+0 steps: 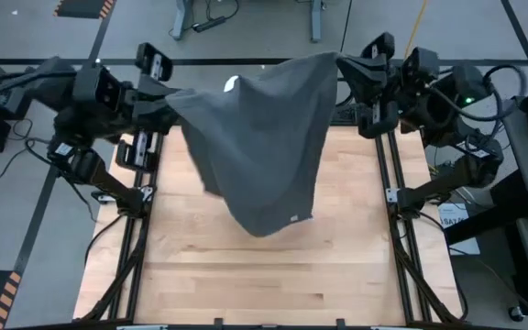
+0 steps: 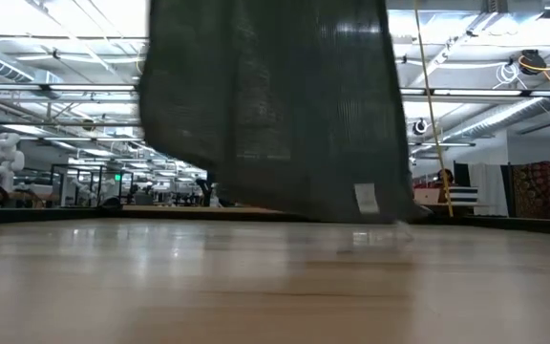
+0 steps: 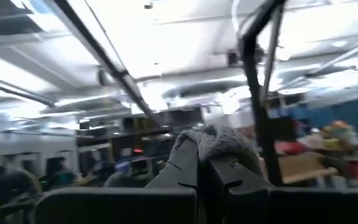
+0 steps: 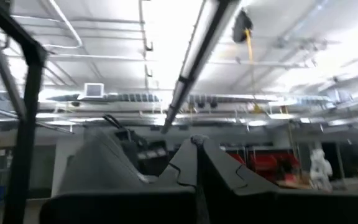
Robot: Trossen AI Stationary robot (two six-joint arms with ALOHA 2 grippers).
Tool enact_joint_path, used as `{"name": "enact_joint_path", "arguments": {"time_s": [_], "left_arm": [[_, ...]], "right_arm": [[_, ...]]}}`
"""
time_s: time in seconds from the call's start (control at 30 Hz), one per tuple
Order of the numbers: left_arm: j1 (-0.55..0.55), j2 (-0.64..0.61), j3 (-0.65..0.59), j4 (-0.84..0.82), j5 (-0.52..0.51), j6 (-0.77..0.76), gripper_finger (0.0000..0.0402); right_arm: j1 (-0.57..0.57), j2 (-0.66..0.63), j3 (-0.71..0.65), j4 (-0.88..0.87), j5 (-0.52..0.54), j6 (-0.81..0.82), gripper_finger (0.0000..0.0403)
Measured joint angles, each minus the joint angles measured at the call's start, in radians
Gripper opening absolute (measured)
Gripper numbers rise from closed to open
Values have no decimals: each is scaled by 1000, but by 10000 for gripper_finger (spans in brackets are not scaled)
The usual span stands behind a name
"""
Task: Roll towel
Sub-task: Fold the gray towel on the center of table
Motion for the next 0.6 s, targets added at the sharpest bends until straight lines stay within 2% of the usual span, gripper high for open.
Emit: {"name": "enact_joint_path", "arguments": {"time_s": [0.2, 0.3, 0.37, 0.47, 0.6], "left_arm": [[-77, -4, 3, 61, -325, 162, 2], [-81, -4, 3, -6, -585, 235, 2], [-66, -12, 2, -115, -736, 249, 2], [-22, -27, 2, -325, -803, 184, 2], [51, -35, 2, -671, -788, -86, 2]], "right_arm": [[82, 122, 265, -142, 30, -152, 0], [111, 162, 344, -216, 158, -227, 0], [120, 173, 362, -268, 260, -258, 0], [120, 173, 362, -382, 391, -248, 0], [113, 173, 362, -570, 509, -173, 0]]}}
